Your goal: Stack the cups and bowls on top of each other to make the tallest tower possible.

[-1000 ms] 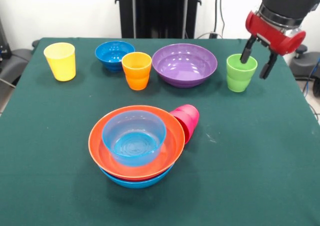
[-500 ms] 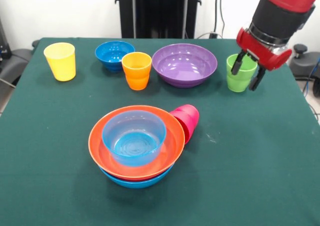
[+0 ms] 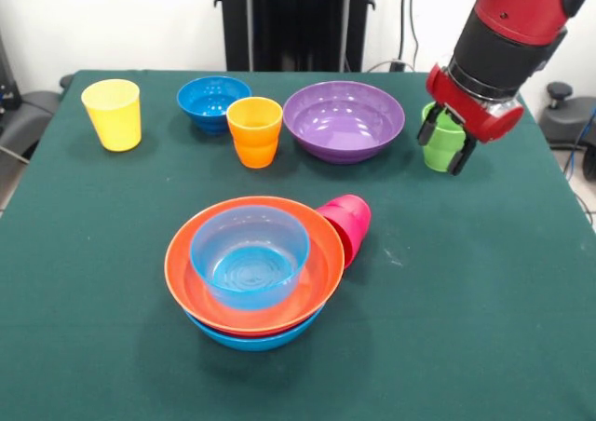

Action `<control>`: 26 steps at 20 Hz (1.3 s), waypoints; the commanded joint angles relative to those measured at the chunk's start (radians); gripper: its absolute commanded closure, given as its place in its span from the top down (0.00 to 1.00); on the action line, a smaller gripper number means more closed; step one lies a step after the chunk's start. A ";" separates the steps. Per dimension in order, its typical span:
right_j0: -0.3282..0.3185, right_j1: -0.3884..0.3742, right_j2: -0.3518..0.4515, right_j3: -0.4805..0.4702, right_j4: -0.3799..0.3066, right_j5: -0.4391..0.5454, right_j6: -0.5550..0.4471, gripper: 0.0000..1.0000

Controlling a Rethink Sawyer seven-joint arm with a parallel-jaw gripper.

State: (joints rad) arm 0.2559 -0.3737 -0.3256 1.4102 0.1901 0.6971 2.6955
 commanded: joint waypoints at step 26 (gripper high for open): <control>0.023 -0.094 0.132 0.143 0.053 0.062 0.100 1.00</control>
State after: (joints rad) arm 0.2630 -0.4888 -0.3196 1.4471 0.2166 0.7888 2.6955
